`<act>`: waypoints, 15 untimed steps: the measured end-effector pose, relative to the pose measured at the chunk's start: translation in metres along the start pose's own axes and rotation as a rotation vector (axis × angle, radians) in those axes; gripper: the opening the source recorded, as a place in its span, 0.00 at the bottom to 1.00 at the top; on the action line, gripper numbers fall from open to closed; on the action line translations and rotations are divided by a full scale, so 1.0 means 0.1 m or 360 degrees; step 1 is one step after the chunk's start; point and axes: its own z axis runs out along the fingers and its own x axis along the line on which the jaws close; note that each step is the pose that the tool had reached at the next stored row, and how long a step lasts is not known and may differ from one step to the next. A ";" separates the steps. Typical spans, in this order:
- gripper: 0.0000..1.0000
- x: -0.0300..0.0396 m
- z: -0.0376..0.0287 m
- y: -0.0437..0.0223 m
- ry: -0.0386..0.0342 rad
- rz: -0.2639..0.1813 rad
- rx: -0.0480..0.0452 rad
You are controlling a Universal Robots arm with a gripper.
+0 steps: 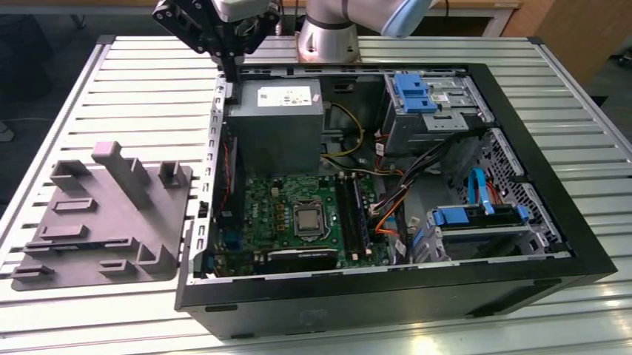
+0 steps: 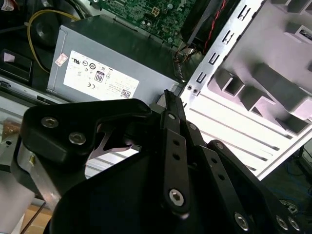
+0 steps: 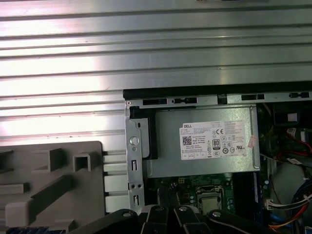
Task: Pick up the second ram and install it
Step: 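Reach for the second ram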
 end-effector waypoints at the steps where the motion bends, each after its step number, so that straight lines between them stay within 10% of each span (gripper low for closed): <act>1: 0.11 0.005 0.000 0.000 0.0000 0.0000 0.0000; 15: 0.11 0.116 -0.003 -0.009 0.0000 0.0000 0.0000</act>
